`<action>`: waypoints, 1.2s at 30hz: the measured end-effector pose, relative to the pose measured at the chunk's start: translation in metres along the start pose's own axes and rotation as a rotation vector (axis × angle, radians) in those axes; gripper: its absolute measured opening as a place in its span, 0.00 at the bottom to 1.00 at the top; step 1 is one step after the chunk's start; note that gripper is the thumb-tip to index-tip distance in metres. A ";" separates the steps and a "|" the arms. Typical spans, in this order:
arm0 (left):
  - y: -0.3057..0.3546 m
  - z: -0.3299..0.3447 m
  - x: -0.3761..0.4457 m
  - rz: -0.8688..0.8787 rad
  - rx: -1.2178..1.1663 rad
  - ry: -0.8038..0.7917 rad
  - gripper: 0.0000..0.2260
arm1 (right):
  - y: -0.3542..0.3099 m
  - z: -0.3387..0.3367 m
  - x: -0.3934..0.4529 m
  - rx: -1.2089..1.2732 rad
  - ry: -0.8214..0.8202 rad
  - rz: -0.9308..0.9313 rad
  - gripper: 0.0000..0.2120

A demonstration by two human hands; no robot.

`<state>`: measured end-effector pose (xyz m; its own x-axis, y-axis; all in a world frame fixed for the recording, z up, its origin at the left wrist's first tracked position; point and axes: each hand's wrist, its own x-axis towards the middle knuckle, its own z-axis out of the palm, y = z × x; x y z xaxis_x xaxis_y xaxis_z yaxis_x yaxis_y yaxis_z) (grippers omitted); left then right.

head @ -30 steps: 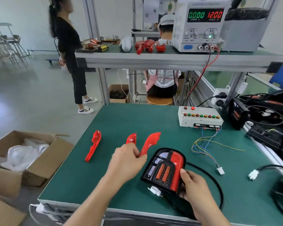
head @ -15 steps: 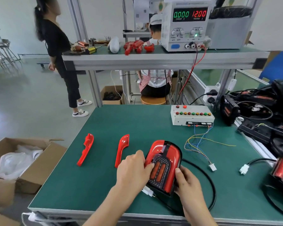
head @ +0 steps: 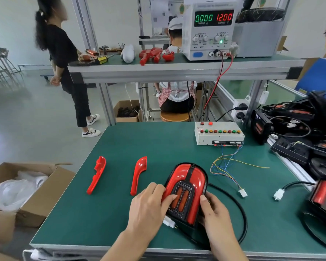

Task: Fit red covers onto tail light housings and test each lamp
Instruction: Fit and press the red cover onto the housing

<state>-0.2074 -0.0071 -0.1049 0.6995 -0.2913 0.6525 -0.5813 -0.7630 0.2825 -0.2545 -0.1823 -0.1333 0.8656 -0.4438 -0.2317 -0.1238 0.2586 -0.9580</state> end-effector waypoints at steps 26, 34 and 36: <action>-0.001 0.006 -0.015 -0.217 -0.422 0.017 0.15 | -0.003 -0.004 -0.006 0.099 -0.034 -0.020 0.12; 0.004 -0.003 -0.001 -0.846 -0.948 -0.340 0.11 | -0.007 -0.007 -0.010 0.217 -0.028 -0.006 0.12; 0.006 -0.003 0.000 -0.927 -1.061 -0.354 0.11 | -0.007 -0.007 -0.010 0.223 -0.038 -0.006 0.13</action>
<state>-0.2116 -0.0100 -0.1013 0.9601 -0.1851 -0.2098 0.2096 -0.0209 0.9776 -0.2653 -0.1855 -0.1254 0.8841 -0.4145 -0.2157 -0.0120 0.4414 -0.8972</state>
